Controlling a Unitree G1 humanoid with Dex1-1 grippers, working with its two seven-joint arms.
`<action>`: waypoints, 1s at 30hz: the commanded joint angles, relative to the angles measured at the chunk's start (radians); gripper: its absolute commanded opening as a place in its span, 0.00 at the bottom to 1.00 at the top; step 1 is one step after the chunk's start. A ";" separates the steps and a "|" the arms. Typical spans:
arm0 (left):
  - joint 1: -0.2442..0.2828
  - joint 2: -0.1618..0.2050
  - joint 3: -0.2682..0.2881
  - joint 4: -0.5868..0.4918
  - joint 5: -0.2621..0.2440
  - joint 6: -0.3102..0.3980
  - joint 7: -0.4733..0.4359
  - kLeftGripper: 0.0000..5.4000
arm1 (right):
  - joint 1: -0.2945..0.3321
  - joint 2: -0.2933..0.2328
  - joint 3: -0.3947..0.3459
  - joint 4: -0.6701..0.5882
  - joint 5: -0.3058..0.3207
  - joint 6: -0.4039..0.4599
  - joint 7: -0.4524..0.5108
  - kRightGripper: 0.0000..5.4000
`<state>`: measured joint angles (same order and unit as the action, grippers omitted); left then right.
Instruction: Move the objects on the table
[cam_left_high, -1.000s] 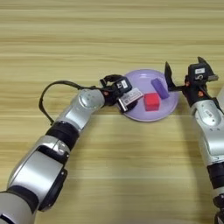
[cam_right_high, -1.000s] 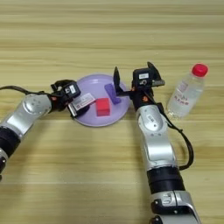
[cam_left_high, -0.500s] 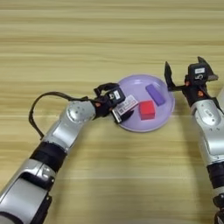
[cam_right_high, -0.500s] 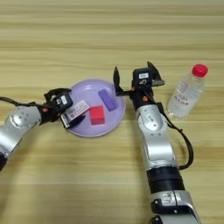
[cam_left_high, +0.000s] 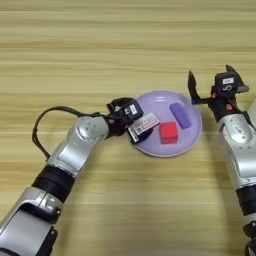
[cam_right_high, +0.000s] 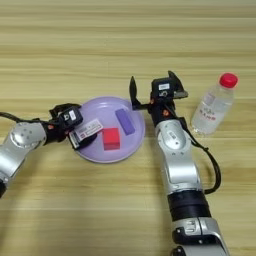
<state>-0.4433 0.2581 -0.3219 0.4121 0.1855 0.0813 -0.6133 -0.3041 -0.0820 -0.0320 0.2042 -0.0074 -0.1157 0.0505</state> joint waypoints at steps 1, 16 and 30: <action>-0.030 0.021 0.025 0.046 0.004 0.015 0.019 1.00 | -0.009 0.001 0.000 0.007 0.002 0.015 -0.001 1.00; 0.016 0.004 0.046 -0.132 -0.070 0.079 -0.042 1.00 | -0.010 0.002 0.002 0.015 0.001 0.010 0.001 1.00; -0.074 -0.040 0.209 -0.066 -0.151 0.029 0.117 1.00 | -0.004 0.007 0.009 0.005 0.001 0.010 0.002 1.00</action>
<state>-0.4841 0.2240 -0.1505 0.3160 0.0540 0.1411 -0.5329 -0.3042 -0.0807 -0.0281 0.2120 -0.0075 -0.1163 0.0512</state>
